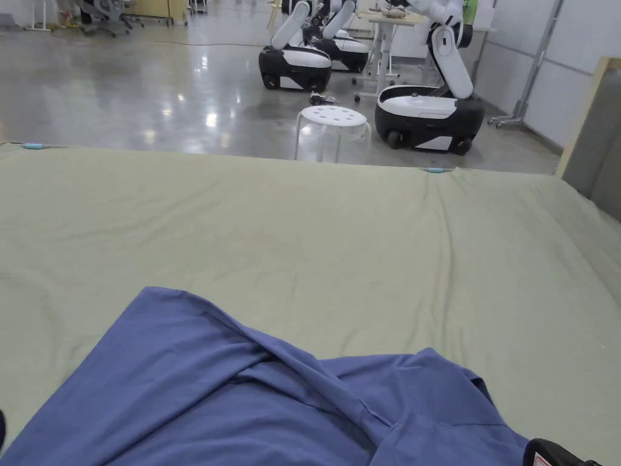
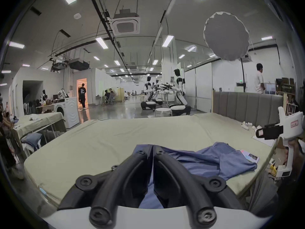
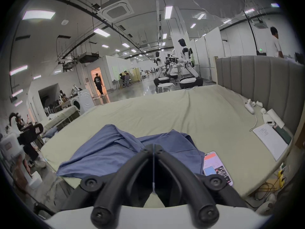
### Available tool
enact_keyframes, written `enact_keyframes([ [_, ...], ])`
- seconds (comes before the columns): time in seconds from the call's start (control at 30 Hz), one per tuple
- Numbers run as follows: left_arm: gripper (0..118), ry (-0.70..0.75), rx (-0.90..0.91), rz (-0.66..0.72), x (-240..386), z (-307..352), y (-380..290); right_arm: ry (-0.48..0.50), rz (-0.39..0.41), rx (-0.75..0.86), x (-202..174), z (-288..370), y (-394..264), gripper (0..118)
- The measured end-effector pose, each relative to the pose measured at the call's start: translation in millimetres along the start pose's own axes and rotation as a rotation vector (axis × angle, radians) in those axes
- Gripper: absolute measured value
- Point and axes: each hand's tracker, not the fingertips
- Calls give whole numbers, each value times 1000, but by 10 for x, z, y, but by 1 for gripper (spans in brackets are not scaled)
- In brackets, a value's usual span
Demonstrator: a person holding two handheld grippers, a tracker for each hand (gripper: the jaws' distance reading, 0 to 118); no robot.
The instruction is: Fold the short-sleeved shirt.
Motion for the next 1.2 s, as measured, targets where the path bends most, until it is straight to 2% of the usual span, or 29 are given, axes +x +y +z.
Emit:
enact_keyframes([
  [0.2, 3, -31, -49, -3, 57, -44, -30, 19, 18, -11, -143, 32, -19, 0],
  [0.4, 3, -98, -73, 59, -89, -344, 60, 32, 14, -11, -112, 3, -45, 0],
  [0.53, 3, -112, -80, 99, -225, -787, 177, 23, 23, -5, -89, 3, -89, 0],
  [0.6, 3, -125, -112, 104, -325, -1109, 234, -30, 41, 13, -73, -8, -113, 0],
  [0.67, 4, -181, -219, 130, -452, -1580, 286, -20, 20, 1, -8, -29, -119, 0],
  [0.7, 16, -184, -263, 147, -519, -1818, 318, -14, 0, -3, 32, -42, -127, 0],
  [0.77, 58, -184, -342, 178, -639, -2376, 313, -4, -21, -12, 111, -64, -158, 0],
  [0.8, 64, -221, -401, 205, -700, -2663, 287, -6, -24, -19, 149, -75, -168, 0],
  [0.97, 64, -118, -689, 274, -880, -4137, -56, -61, -49, -81, 360, -108, -255, 0],
  [1.07, 64, -40, -758, 218, -875, -4623, -288, -107, -72, -110, 495, -75, -307, 0],
  [1.13, 64, 5, -777, 241, -868, -4817, -400, -129, -101, -127, 589, -52, -343, 0],
  [1.2, 63, -14, -814, 286, -857, -4936, -509, -162, -126, -142, 673, -39, -386, 0],
])
